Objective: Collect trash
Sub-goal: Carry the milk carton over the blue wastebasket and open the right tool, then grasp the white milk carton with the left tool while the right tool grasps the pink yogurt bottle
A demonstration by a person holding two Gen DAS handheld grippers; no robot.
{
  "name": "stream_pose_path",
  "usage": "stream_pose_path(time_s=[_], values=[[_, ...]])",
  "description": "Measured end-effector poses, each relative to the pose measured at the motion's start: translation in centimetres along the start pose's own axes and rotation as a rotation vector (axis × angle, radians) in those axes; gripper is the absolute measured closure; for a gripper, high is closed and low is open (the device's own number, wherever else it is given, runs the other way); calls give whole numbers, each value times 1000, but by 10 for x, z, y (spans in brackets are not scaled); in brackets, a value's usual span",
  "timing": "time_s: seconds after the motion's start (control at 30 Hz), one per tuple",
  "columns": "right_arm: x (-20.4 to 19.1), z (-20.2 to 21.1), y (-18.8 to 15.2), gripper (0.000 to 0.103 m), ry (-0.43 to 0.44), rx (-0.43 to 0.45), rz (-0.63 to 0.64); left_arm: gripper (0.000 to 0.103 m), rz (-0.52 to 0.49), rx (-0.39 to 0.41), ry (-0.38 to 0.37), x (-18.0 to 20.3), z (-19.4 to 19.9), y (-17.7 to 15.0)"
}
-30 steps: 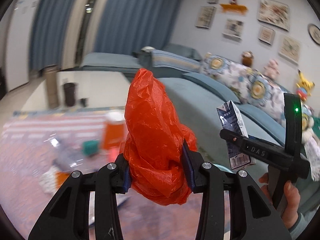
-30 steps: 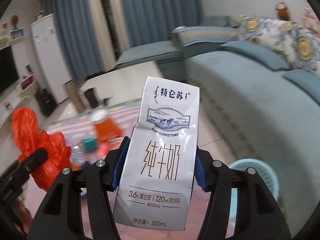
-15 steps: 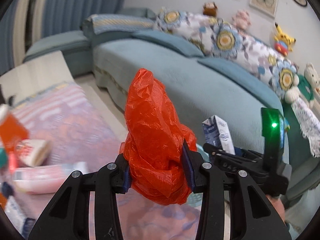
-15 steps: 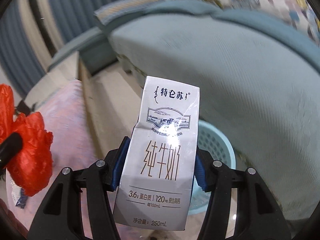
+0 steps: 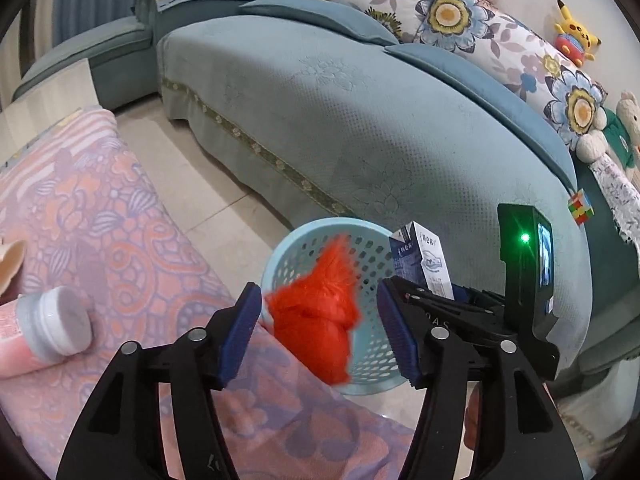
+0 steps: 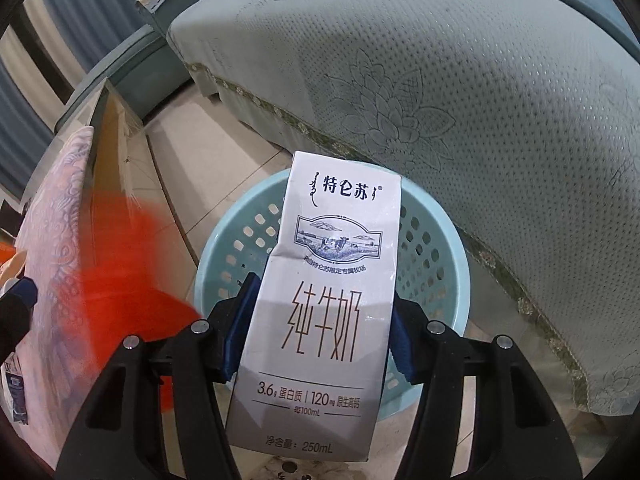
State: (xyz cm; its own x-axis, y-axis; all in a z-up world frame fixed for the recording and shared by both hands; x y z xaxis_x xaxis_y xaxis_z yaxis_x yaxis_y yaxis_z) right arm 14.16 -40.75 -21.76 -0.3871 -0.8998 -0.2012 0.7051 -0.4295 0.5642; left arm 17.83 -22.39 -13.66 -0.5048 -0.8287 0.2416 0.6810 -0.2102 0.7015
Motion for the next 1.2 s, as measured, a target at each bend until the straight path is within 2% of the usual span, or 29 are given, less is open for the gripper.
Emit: stream_pose_path(time_s=[0.07, 0.13, 0.17, 0.2, 0.37, 0.53, 0.73, 0.9, 1.13, 1.2], values=[[-1, -1, 3, 48, 2, 3, -4, 44, 4, 11, 1, -1, 7, 3], [-1, 3, 6, 40, -1, 18, -4, 44, 9, 25, -1, -2, 15, 6], [-1, 8, 7, 32, -5, 31, -2, 43, 12, 33, -3, -3, 20, 6], [0, 10, 8, 30, -8, 37, 1, 40, 12, 42, -1, -4, 25, 7], [-5, 27, 10, 30, 2, 58, 6, 40, 26, 80, 12, -14, 51, 7], [-33, 59, 7, 30, 55, 92, 56, 40, 59, 130, 25, -28, 87, 5], [-101, 112, 4, 30, 175, 177, 172, 35, 96, 214, 95, -63, 153, -3], [-173, 139, -9, 30, 288, 234, 294, 30, 150, 266, 208, -118, 211, -21], [-260, 122, -21, 30, 393, 222, 453, 29, 266, 242, 359, -212, 260, -59], [-276, 107, -18, 37, 429, 188, 473, 29, 292, 213, 382, -236, 263, -70]])
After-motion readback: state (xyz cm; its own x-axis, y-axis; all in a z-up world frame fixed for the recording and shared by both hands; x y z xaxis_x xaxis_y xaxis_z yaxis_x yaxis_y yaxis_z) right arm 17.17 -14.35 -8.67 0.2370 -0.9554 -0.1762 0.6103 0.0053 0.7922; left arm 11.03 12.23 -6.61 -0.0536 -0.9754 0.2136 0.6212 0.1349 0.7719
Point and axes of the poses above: each gripper's, at about its wrist camera, not at the fingertips, and z roughly against the way its jaws point, x to its right, y to its top, the point moved 3 cm from there along -z, roughly the way its jaws point, and after that the axes turned 8 degrees about x, right-handed, at the moved point
